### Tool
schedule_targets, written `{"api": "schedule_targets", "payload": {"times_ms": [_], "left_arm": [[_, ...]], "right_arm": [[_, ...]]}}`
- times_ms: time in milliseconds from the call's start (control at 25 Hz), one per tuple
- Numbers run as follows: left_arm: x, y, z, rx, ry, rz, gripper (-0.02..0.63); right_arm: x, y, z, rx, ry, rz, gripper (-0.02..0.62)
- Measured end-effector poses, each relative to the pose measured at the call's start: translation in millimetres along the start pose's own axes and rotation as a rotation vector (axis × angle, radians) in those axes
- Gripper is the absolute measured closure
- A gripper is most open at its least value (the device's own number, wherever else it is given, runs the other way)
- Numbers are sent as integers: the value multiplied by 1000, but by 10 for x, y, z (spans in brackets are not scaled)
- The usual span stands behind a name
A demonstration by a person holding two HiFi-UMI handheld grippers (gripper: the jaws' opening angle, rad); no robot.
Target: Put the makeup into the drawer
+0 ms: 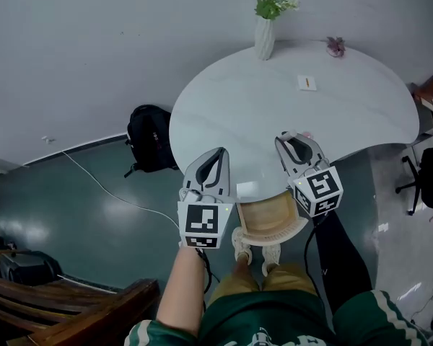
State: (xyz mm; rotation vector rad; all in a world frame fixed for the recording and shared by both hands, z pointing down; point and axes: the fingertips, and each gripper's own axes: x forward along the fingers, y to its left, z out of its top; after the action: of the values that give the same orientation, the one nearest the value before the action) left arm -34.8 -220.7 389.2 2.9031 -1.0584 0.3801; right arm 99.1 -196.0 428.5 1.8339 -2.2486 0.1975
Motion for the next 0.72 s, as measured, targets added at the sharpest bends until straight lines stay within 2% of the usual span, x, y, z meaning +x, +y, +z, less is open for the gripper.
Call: {"api": "schedule_targets", "payload": {"times_ms": [120, 360, 560, 720], "left_arm": [[-29, -250, 112, 12, -12, 1, 606], [-179, -646, 283, 16, -39, 71, 606], [-310, -878, 272, 33, -45, 133, 606], [-410, -970, 192, 42, -45, 165, 606]], "right_arm": [[-328, -81, 140, -6, -29, 5, 520], [-959, -193, 203, -2, -60, 29, 520], [-1268, -213, 103, 11, -66, 65, 519], [-1292, -117, -96, 12, -38, 114, 520]]}}
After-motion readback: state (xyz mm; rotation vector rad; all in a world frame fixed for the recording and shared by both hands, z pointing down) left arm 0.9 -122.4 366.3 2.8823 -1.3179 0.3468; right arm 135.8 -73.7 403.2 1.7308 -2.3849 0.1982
